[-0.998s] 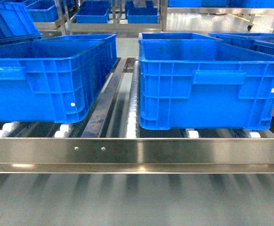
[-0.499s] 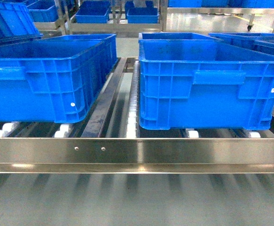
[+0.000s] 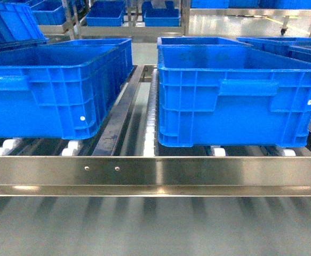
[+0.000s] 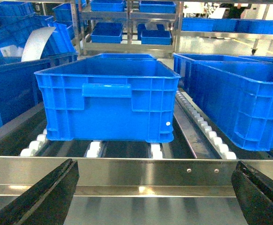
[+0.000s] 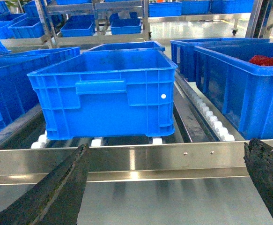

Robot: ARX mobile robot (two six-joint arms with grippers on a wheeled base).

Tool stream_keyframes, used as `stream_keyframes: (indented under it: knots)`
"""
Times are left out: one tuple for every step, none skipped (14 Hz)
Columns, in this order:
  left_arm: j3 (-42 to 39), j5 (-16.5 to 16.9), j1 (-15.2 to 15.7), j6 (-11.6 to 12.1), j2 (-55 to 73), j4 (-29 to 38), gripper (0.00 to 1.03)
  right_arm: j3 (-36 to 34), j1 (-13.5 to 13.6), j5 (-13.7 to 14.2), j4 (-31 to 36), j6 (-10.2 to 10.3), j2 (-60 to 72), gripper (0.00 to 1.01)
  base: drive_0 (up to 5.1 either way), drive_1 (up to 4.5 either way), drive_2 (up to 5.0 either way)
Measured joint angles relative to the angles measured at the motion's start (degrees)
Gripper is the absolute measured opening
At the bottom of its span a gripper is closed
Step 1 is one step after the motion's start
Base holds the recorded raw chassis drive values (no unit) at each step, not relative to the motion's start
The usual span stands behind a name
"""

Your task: Sort blue parts and orange caps into right shelf containers

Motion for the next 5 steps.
stream_keyframes:
  knots:
    - [0.0, 0.0, 0.0, 0.0, 0.0, 0.0, 0.98, 0.0, 0.0, 0.0, 0.0, 0.0, 0.0, 0.98, 0.0, 0.0, 0.0]
    - [0.0, 0.0, 0.0, 0.0, 0.0, 0.0, 0.98, 0.0, 0.0, 0.0, -0.02, 0.0, 0.0, 0.98, 0.0, 0.0, 0.0]
    - [0.0, 0.0, 0.0, 0.0, 0.0, 0.02, 0.98, 0.0, 0.0, 0.0, 0.0, 0.0, 0.0, 0.98, 0.0, 0.0, 0.0]
    - [0.0, 0.0, 0.0, 0.02, 0.0, 0.0, 0.98, 0.0, 0.0, 0.0, 0.0, 0.0, 0.0, 0.98, 0.0, 0.0, 0.0]
    - [0.0, 0.0, 0.0, 0.0, 0.0, 0.02, 0.98, 0.0, 0.0, 0.0, 0.0, 0.0, 0.0, 0.98, 0.0, 0.0, 0.0]
